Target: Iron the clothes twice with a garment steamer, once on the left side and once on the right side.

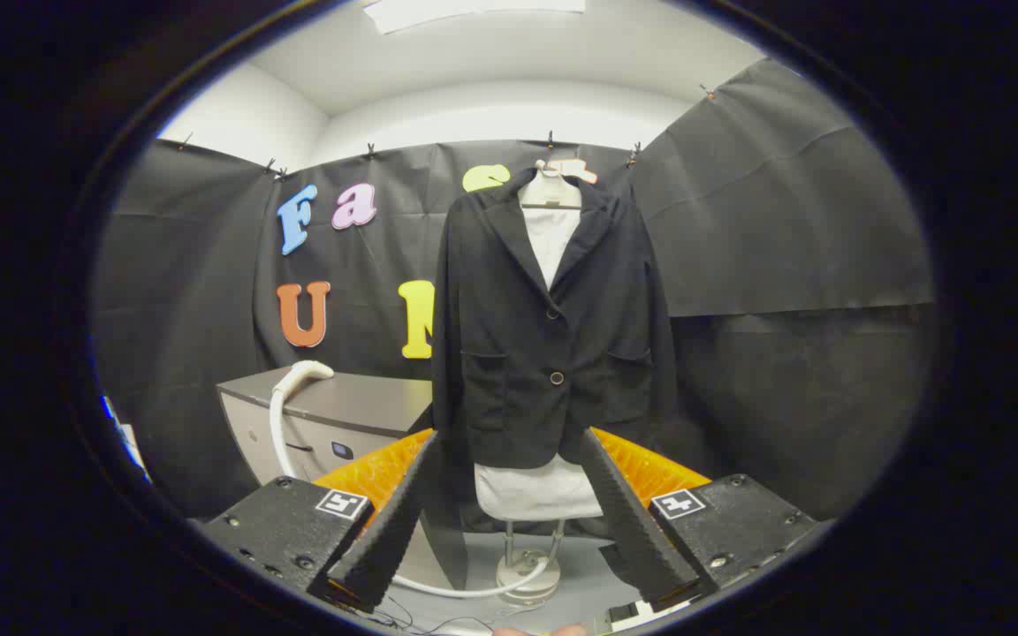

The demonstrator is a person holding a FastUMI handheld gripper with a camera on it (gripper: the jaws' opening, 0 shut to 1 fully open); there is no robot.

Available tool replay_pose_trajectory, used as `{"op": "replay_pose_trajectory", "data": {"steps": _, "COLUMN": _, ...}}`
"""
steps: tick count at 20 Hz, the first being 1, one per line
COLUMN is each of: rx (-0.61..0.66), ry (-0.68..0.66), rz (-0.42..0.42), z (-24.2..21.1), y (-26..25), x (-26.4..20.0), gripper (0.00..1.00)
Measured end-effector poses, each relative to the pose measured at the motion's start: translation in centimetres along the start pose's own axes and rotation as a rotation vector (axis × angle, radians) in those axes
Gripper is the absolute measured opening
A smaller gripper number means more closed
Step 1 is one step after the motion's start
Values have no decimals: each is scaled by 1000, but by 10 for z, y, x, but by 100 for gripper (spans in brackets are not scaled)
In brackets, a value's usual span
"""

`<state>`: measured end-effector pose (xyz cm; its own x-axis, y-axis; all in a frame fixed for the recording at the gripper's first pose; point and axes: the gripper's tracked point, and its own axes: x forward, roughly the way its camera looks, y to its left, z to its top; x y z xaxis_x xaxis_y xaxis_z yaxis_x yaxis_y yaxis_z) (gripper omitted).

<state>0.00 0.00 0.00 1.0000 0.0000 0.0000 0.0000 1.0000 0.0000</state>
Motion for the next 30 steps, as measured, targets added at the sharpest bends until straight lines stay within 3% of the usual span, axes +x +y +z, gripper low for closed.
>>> {"op": "replay_pose_trajectory", "data": {"steps": 18, "rx": -26, "ry": 20, "rz": 54, "z": -2, "y": 44, "x": 20, "gripper": 100}}
{"op": "replay_pose_trajectory", "data": {"steps": 24, "rx": -37, "ry": -17, "rz": 61, "z": 16, "y": 84, "x": 36, "gripper": 100}}
{"op": "replay_pose_trajectory", "data": {"steps": 30, "rx": 17, "ry": -18, "rz": 146, "z": 39, "y": 165, "x": 66, "gripper": 100}}
